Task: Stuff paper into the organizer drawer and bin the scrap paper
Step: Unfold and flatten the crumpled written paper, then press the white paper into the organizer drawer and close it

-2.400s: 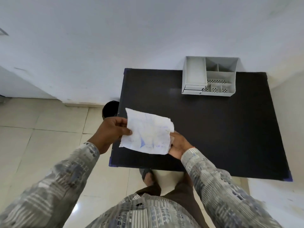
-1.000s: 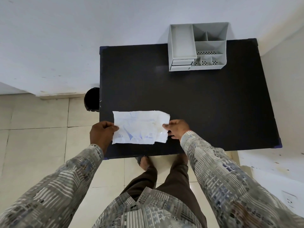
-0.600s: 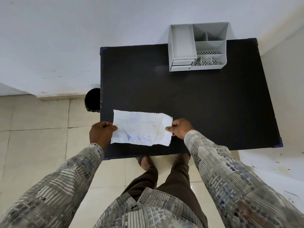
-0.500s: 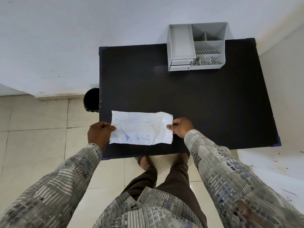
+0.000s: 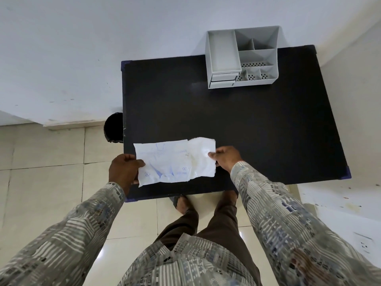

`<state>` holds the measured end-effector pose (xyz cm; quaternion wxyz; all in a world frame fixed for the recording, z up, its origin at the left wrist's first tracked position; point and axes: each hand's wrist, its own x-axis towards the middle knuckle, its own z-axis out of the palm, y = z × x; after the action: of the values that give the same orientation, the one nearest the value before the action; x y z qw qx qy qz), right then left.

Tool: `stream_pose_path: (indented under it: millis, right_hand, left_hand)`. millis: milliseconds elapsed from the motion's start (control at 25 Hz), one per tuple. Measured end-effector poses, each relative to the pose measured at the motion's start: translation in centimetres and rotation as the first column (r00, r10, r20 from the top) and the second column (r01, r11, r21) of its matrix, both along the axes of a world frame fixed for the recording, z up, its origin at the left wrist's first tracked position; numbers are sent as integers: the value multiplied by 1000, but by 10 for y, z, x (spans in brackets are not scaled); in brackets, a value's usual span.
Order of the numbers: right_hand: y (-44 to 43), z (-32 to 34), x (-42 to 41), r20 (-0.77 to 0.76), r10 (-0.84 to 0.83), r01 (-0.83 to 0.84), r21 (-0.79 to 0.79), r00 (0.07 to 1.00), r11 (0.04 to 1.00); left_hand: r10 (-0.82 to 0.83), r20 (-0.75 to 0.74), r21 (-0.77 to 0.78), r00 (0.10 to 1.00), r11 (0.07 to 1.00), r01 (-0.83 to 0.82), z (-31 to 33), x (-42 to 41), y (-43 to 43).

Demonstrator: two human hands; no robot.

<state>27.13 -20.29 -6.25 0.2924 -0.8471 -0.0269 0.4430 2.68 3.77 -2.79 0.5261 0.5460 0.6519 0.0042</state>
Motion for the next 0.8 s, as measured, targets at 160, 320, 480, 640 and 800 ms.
stream_pose_path:
  millis: [160, 320, 480, 640, 800]
  right_hand:
    - [-8, 3, 8, 73, 37, -33, -57, 997, 998]
    - [-13, 4, 15, 139, 203, -181, -152, 969, 972]
    - [-9, 2, 13, 153, 144, -121, -147, 978, 982]
    - [-6, 1, 12, 128, -15, 21, -45, 992, 999]
    - [-3, 13, 9, 51, -89, 88, 13, 995, 996]
  left_hand:
    - [-15, -102, 94, 995, 995, 25, 4, -3, 5]
    - [-51, -148, 103, 988, 992, 67, 5, -3, 6]
    - [-87, -179, 103, 980, 989, 106, 2, -6, 5]
    - [-211, -239, 107, 948, 964, 242, -5, -9, 6]
    - [-398, -312, 64, 863, 897, 437, 0, -4, -2]
